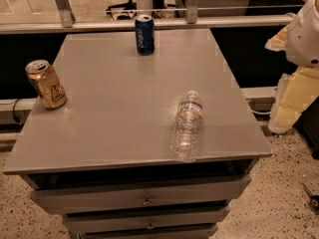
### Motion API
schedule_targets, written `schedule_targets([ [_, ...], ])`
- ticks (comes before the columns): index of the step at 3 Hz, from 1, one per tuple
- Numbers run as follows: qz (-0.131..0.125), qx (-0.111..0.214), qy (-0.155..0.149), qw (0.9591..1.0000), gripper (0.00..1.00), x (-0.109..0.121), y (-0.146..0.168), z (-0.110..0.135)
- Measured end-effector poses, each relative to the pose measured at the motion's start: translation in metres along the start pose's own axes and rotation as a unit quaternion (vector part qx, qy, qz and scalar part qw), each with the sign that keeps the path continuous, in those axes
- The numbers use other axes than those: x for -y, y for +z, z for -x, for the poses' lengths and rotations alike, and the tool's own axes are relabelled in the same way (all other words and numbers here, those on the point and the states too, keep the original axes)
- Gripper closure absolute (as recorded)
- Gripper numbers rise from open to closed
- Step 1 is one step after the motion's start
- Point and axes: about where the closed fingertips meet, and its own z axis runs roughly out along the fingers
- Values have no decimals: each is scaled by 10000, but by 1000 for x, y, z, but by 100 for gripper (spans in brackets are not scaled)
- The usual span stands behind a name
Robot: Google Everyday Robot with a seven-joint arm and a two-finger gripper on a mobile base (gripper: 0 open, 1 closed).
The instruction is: Move pepsi can near orange can
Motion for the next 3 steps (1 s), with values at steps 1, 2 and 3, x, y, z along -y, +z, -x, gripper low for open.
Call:
schedule_targets([
  [1, -2, 12, 0, 10000, 0, 1, 1, 0],
  [2, -25, 298, 4, 9996, 0, 15, 20, 9],
  [3, -105, 703, 83, 9974, 0, 51, 54, 31],
])
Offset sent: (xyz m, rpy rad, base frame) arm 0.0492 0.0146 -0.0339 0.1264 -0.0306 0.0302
